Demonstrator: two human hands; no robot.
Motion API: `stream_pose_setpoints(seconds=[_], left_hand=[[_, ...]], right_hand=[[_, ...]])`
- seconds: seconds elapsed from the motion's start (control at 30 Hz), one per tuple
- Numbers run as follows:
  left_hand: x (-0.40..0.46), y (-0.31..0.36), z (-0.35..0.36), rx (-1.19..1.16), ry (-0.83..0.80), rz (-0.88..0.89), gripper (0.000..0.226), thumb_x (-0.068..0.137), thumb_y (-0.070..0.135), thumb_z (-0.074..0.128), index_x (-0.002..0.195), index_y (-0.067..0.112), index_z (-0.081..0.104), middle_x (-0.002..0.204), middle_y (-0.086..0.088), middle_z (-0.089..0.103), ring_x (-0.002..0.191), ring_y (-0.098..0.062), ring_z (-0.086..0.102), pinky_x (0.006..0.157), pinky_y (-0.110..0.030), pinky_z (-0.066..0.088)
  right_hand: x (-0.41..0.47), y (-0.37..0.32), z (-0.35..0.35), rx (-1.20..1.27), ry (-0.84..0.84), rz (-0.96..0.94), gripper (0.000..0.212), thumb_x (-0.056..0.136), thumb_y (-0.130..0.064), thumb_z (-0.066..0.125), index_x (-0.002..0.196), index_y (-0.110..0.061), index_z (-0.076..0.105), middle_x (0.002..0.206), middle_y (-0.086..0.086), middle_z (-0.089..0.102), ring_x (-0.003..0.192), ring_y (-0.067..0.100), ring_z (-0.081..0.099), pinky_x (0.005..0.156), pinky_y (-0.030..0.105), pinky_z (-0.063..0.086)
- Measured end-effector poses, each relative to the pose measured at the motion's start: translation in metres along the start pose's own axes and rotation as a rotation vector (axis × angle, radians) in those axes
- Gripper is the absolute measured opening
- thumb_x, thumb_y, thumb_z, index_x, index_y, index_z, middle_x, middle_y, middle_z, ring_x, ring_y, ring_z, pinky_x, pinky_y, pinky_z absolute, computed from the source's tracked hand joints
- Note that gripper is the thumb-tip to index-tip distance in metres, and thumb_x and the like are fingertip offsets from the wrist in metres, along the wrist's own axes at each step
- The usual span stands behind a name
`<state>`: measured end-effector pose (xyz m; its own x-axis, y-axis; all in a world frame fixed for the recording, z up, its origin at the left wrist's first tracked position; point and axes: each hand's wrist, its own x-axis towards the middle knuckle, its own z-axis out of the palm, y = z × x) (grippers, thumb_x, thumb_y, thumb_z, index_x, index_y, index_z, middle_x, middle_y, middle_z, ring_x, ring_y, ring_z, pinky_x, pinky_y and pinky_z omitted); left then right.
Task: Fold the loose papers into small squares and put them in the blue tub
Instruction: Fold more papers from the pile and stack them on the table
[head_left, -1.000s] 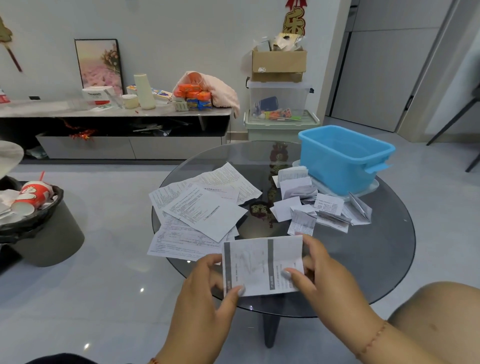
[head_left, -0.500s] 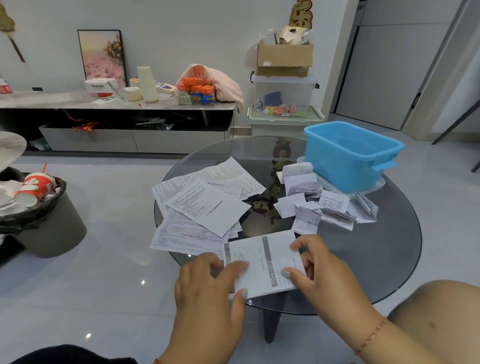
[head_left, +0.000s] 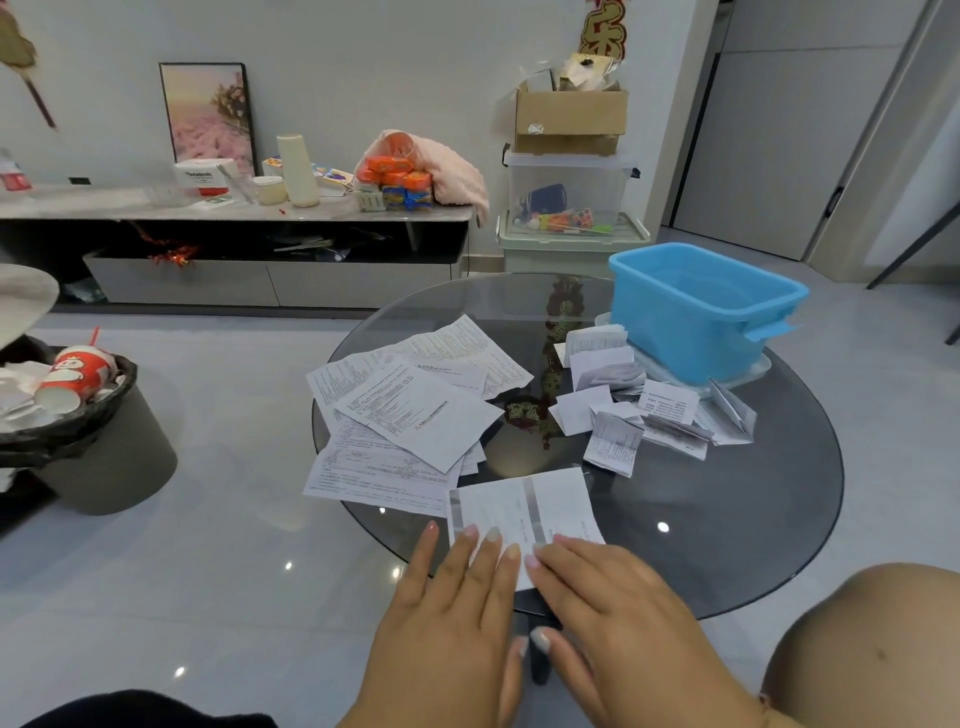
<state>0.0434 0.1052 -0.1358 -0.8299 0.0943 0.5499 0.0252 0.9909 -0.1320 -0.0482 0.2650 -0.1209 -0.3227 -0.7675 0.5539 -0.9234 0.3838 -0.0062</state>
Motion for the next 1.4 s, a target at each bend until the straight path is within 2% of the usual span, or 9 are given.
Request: stream_pose_setpoints(seconds=[0.27, 0.4, 0.67, 0.8, 0.9, 1.1, 1.23, 1.3, 1.4], left_hand=[[-0.002, 0.003, 0.005, 0.059, -0.012, 0.019, 0.062, 0.074, 0.044, 0.048, 0.117, 0.003, 0.065, 0.118, -0.015, 0.065, 0.112, -0.029, 0.061, 0.104, -0.044, 0.023], [-0.002, 0.001, 0.003, 0.042, -0.032, 0.028, 0.064, 0.076, 0.046, 0.045, 0.124, 0.004, 0.046, 0.119, -0.015, 0.065, 0.112, -0.028, 0.061, 0.105, -0.043, 0.021], [-0.002, 0.000, 0.005, -0.022, -0.033, 0.017, 0.062, 0.074, 0.047, 0.045, 0.122, 0.007, 0.046, 0.116, -0.013, 0.066, 0.109, -0.026, 0.063, 0.106, -0.043, 0.022], [0.005, -0.006, 0.002, -0.130, -0.029, 0.016, 0.049, 0.069, 0.043, 0.051, 0.107, 0.014, 0.063, 0.115, -0.007, 0.068, 0.108, -0.022, 0.064, 0.104, -0.042, 0.030], [0.012, -0.016, -0.005, -0.197, -0.052, 0.097, 0.030, 0.070, 0.042, 0.054, 0.091, 0.022, 0.061, 0.118, 0.004, 0.066, 0.113, -0.013, 0.060, 0.105, -0.042, 0.030], [0.024, -0.032, -0.013, -0.143, -0.103, 0.214, 0.033, 0.076, 0.049, 0.053, 0.097, 0.027, 0.064, 0.111, 0.016, 0.066, 0.117, -0.005, 0.054, 0.108, -0.038, 0.027], [0.023, -0.017, -0.008, -0.120, 0.098, 0.205, 0.020, 0.078, 0.029, 0.060, 0.093, 0.020, 0.070, 0.096, 0.004, 0.069, 0.091, -0.017, 0.062, 0.088, -0.035, 0.044], [0.022, -0.010, -0.005, -0.106, 0.179, 0.196, 0.009, 0.077, 0.018, 0.065, 0.084, 0.016, 0.071, 0.082, 0.001, 0.066, 0.072, -0.020, 0.060, 0.070, -0.032, 0.044], [0.021, -0.013, -0.004, -0.151, 0.201, 0.150, 0.013, 0.065, 0.012, 0.072, 0.078, 0.014, 0.071, 0.078, 0.001, 0.065, 0.069, -0.020, 0.058, 0.071, -0.031, 0.044]], right_hand=[[-0.005, 0.001, -0.001, -0.100, -0.080, -0.022, 0.065, 0.096, -0.048, 0.018, 0.109, -0.015, 0.072, 0.112, -0.002, 0.069, 0.107, 0.015, 0.064, 0.094, 0.034, 0.037], [-0.010, 0.010, -0.009, -0.134, -0.081, 0.053, 0.067, 0.096, -0.051, 0.019, 0.105, -0.014, 0.074, 0.111, -0.001, 0.070, 0.104, 0.017, 0.066, 0.093, 0.033, 0.041], [-0.018, 0.018, -0.024, -0.248, -0.065, 0.135, 0.075, 0.095, -0.054, 0.017, 0.095, -0.009, 0.076, 0.099, 0.003, 0.072, 0.089, 0.022, 0.069, 0.069, 0.032, 0.055], [-0.012, 0.017, -0.032, -0.166, 0.010, 0.222, 0.054, 0.082, -0.060, 0.043, 0.081, -0.014, 0.072, 0.100, 0.001, 0.068, 0.095, 0.020, 0.058, 0.080, 0.032, 0.045], [0.000, 0.022, -0.045, 0.011, 0.043, 0.182, 0.051, 0.081, -0.062, 0.047, 0.104, -0.019, 0.063, 0.120, -0.003, 0.060, 0.114, 0.014, 0.050, 0.097, 0.026, 0.032], [0.019, 0.037, -0.039, 0.033, -0.373, 0.017, 0.077, 0.082, -0.078, 0.031, 0.141, -0.030, 0.040, 0.151, -0.014, 0.030, 0.140, 0.001, 0.022, 0.116, 0.028, 0.007], [0.009, 0.030, -0.026, -0.079, -0.353, -0.003, 0.097, 0.069, -0.088, 0.027, 0.129, -0.018, 0.057, 0.131, -0.005, 0.056, 0.116, 0.013, 0.052, 0.095, 0.031, 0.029], [0.003, 0.028, -0.020, -0.136, -0.297, -0.046, 0.098, 0.058, -0.084, 0.040, 0.123, -0.013, 0.062, 0.119, -0.002, 0.062, 0.100, 0.015, 0.053, 0.087, 0.031, 0.035], [-0.003, 0.027, -0.024, -0.157, -0.253, -0.070, 0.086, 0.049, -0.066, 0.066, 0.117, -0.014, 0.065, 0.104, -0.005, 0.064, 0.083, 0.015, 0.056, 0.071, 0.027, 0.051]])
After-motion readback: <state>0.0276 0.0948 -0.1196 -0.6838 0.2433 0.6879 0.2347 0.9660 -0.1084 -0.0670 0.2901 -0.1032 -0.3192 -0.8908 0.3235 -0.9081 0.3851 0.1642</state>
